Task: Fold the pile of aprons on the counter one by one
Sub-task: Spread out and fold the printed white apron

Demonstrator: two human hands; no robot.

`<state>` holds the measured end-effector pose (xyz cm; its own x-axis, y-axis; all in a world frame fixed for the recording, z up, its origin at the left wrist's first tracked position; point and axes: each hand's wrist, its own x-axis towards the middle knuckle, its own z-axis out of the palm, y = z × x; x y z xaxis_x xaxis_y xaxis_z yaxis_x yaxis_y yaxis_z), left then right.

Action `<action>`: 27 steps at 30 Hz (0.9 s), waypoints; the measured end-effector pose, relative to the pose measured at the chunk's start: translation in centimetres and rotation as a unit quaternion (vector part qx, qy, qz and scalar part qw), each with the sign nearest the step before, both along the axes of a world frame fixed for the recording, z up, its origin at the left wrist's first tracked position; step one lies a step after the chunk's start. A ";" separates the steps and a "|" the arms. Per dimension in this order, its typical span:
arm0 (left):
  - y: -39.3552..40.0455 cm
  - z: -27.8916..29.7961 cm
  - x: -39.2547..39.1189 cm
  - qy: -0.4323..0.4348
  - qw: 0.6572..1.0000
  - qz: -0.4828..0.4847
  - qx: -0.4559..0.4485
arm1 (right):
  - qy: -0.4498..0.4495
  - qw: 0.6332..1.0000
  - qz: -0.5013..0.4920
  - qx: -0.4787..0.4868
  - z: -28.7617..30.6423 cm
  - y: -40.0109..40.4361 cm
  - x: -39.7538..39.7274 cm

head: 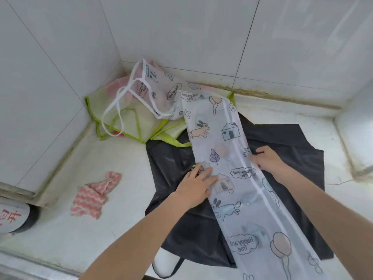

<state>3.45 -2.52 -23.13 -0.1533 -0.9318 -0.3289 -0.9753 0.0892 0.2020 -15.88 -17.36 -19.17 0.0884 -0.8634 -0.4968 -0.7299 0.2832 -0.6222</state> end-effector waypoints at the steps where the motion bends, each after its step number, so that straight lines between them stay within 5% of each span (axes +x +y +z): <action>1: 0.0 -0.1 0.0 0.010 1.000 0.008 -0.027 | 0.022 1.000 0.011 -0.016 -0.6 0.7 -1.1; 4: 0.2 -0.1 -0.6 0.015 0.986 0.114 -0.122 | 0.036 0.999 0.019 -0.013 -1.4 2.7 -3.4; 8: 0.7 1.7 -2.0 0.217 0.908 0.356 -0.048 | 0.025 0.999 0.007 0.032 -1.8 4.2 -4.2; 15: -0.2 3.0 -0.9 0.267 0.884 0.379 -0.057 | 0.051 0.998 0.023 -0.032 -0.8 7.0 -2.5; 23: 4.7 2.9 -5.2 0.318 0.813 0.478 -0.101 | 0.127 0.986 0.109 -0.024 -0.6 10.7 -8.0; 27: 7.8 2.5 -7.4 0.365 0.764 0.528 -0.067 | 0.069 0.990 0.108 0.054 -0.6 13.2 -10.5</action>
